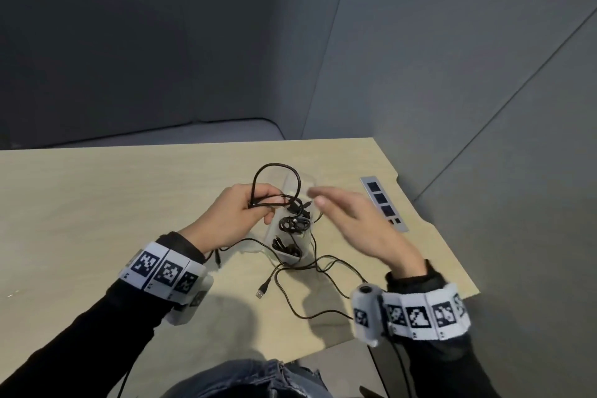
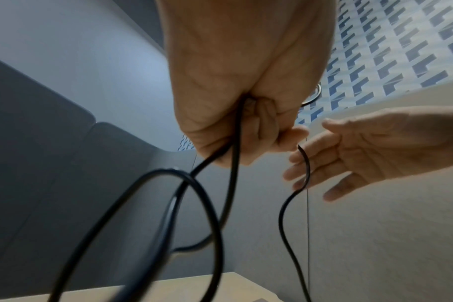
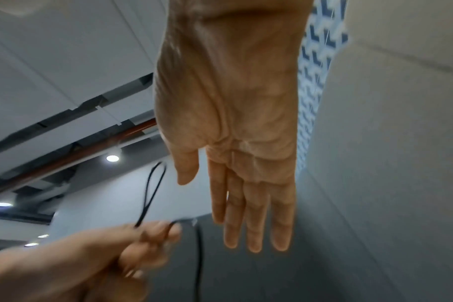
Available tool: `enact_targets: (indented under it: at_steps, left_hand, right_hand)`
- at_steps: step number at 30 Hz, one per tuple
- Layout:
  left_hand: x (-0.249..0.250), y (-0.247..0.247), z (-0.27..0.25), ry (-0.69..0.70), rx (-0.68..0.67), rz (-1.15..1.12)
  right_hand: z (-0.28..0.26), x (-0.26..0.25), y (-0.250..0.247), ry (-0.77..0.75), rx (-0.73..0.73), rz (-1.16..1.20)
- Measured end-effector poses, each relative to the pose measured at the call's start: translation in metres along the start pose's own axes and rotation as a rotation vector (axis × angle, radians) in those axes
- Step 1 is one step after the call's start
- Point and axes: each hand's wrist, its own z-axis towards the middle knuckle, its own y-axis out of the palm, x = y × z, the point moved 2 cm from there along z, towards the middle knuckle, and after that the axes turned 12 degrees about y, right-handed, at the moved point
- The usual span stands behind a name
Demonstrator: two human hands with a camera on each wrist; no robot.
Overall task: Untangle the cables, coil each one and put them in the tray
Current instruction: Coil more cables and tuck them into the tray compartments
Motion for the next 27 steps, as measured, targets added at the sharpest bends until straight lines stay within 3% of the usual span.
enact_targets:
  at_steps: [2,5,10,14,15,18,20,23,25,27]
  left_hand:
    - [0.003,-0.001,0.000,-0.004,0.028,-0.042]
    - [-0.003,-0.007,-0.003,-0.011,0.057,-0.129]
    - [-0.040,-0.022,-0.015,-0.357,0.125,0.152]
    - [-0.049,-0.016,-0.020,-0.545,0.041,0.281]
    - [-0.046,-0.012,-0.018,-0.497,0.052,0.317]
    - [-0.022,-0.006,-0.008,-0.145,0.256,0.294]
    - [-0.004,-0.002,-0.002,-0.027,0.204,0.213]
    - [0.007,0.009,0.001,-0.020,-0.126,0.120]
    - [0.009,0.010,0.001,-0.048,-0.160,0.017]
    - [0.009,0.009,0.003,-0.042,-0.079,-0.121]
  right_hand:
    - [0.009,0.001,0.025,-0.020,-0.031,0.038]
    - [0.014,-0.002,0.036,-0.022,0.034,0.169]
    - [0.013,-0.002,0.019,-0.012,0.256,0.365]
    - [0.011,-0.001,0.016,0.012,0.248,0.426]
    - [0.010,-0.002,0.018,0.015,0.229,0.412]
    - [0.009,-0.004,0.029,0.030,0.175,0.329]
    - [0.008,-0.007,0.035,0.020,0.146,0.290]
    - [0.008,-0.012,0.036,-0.011,0.143,0.279]
    - [0.009,-0.013,0.032,0.003,0.151,0.315]
    - [0.010,-0.012,0.028,0.012,0.143,0.368]
